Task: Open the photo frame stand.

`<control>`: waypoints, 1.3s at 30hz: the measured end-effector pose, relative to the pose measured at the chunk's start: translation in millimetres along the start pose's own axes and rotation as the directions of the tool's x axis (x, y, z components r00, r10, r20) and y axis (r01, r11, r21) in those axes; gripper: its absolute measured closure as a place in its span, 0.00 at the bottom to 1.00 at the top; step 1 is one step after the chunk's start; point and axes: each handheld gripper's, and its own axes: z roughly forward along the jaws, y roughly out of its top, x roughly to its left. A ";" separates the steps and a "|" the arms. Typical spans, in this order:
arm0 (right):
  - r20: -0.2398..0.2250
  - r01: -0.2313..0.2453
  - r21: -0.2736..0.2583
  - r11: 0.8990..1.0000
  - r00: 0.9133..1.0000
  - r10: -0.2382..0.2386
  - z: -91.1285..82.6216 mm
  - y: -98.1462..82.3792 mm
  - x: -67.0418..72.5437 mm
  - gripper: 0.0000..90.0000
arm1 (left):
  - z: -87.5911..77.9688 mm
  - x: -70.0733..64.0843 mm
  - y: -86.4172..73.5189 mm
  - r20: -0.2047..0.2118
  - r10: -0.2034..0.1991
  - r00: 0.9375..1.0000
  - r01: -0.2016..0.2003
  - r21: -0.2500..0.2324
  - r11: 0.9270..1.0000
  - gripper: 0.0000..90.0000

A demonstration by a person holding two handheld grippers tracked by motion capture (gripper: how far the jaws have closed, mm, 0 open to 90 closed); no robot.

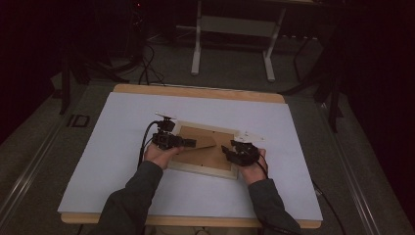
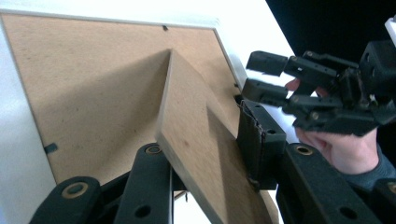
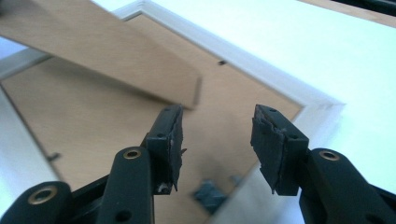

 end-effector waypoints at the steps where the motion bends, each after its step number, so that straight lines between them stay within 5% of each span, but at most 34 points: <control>1: 0.002 -0.010 0.002 1.000 1.000 0.010 -2.0 -1.4 -3.3 0.58 | -0.3 -0.3 -0.7 0.001 0.003 1.000 -0.003 0.000 1.000 0.77; 13: 0.030 -0.078 0.028 0.997 0.997 0.078 -15.2 -19.4 -23.0 0.51 | -11.1 0.5 -1.4 -0.005 0.015 1.000 -0.016 -0.015 1.000 0.85; 30: 0.003 -0.124 0.061 0.990 0.992 0.124 -18.8 -31.8 -27.5 0.49 | -21.4 -0.6 2.3 -0.006 0.039 0.999 -0.040 -0.061 0.997 0.92; 39: -0.009 -0.124 0.063 0.990 0.992 0.125 -19.1 -34.2 -24.0 0.49 | 15.0 -12.4 -6.1 -0.003 0.040 0.999 -0.040 -0.042 0.998 0.87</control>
